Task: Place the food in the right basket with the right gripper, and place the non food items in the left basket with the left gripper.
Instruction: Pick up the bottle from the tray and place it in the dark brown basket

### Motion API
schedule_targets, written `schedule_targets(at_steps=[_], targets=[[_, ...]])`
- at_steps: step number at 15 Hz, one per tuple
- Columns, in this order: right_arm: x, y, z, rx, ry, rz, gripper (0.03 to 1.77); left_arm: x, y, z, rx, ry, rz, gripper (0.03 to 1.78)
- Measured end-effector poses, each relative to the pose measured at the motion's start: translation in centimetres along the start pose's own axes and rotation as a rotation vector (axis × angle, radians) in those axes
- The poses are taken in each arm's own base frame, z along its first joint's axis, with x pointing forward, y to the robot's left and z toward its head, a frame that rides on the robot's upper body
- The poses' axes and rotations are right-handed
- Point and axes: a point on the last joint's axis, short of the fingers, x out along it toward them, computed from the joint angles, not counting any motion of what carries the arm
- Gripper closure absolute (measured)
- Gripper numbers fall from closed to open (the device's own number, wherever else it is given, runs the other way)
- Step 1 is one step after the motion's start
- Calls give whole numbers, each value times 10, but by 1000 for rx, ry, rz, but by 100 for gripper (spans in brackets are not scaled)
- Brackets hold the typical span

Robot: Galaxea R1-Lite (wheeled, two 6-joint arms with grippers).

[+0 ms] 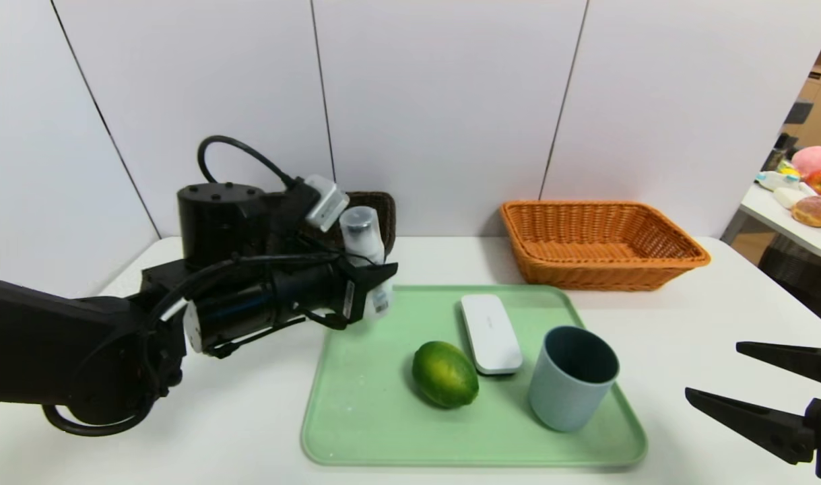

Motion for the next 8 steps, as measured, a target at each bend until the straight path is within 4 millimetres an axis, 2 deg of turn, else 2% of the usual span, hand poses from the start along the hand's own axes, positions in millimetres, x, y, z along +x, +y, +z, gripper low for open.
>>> schedule_targets(at_steps=[5, 8], targets=[[0, 0, 0, -2, -2, 2, 10, -23, 27, 46, 1, -30, 92, 116], [0, 0, 0, -2, -2, 2, 10, -21, 55, 71, 24, -74, 169, 116]])
